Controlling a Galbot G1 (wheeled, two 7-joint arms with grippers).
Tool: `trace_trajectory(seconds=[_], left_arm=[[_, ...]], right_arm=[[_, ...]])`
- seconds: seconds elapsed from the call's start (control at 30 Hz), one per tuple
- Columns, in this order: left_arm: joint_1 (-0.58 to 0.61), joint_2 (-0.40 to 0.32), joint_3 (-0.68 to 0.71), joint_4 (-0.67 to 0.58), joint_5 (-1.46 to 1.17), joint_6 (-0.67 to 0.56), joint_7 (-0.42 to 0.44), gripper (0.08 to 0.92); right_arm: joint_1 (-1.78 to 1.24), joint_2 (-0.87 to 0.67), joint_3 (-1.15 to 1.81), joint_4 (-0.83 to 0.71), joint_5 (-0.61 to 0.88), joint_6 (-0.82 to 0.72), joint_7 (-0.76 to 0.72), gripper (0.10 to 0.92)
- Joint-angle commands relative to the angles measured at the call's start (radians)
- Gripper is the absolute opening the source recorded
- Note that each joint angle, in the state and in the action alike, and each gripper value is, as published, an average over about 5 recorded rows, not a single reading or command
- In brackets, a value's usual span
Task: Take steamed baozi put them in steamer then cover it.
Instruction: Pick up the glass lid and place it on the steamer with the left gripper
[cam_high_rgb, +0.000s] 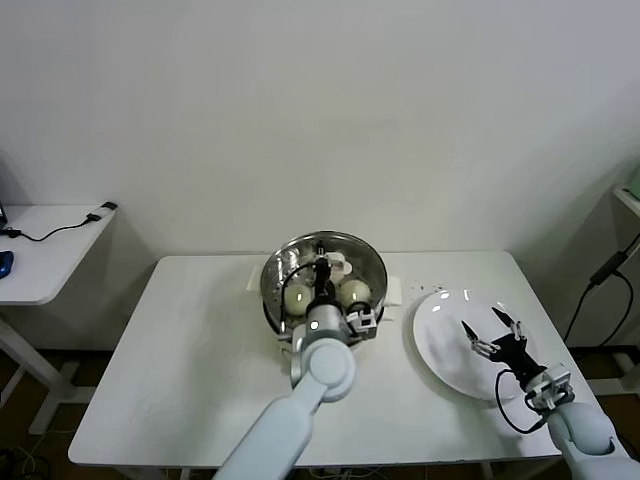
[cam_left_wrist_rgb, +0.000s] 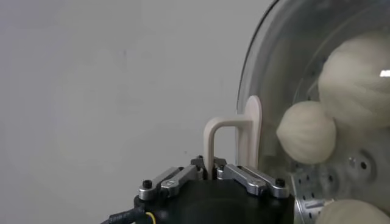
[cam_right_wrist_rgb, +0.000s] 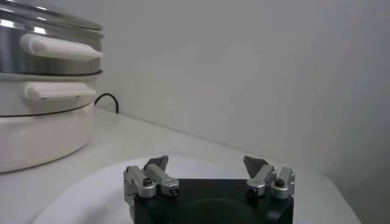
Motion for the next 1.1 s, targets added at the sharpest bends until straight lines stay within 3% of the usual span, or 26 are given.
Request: trace_trajectory(seconds=[0.03,0.4,0.7,1.1], left_arm=[[-0.005,-0.005,-0.004,0.027,-0.026,0.049,-0.006,0.154],[-0.001,0.001,-0.010,0.038,-0.053,0.049,-0.022,0.154],[0.007,0.027,-0.014,0.000,-0.005,0.016,0.041,0.164],[0.027,0.105,0.022,-0.152,-0.073,0.047,0.069,0.479]], right_arm=[[0.000,0.004,0.003,-0.004,-0.008,0.003,-0.003,0.823],[-0.001,0.011,0.009,-0.013,-0.024,0.011,-0.012,0.823],[-0.003,0.013,0.020,-0.015,-0.027,0.014,-0.017,0.823],[0.000,0.011,0.028,-0.026,-0.030,0.013,-0.026,0.823]])
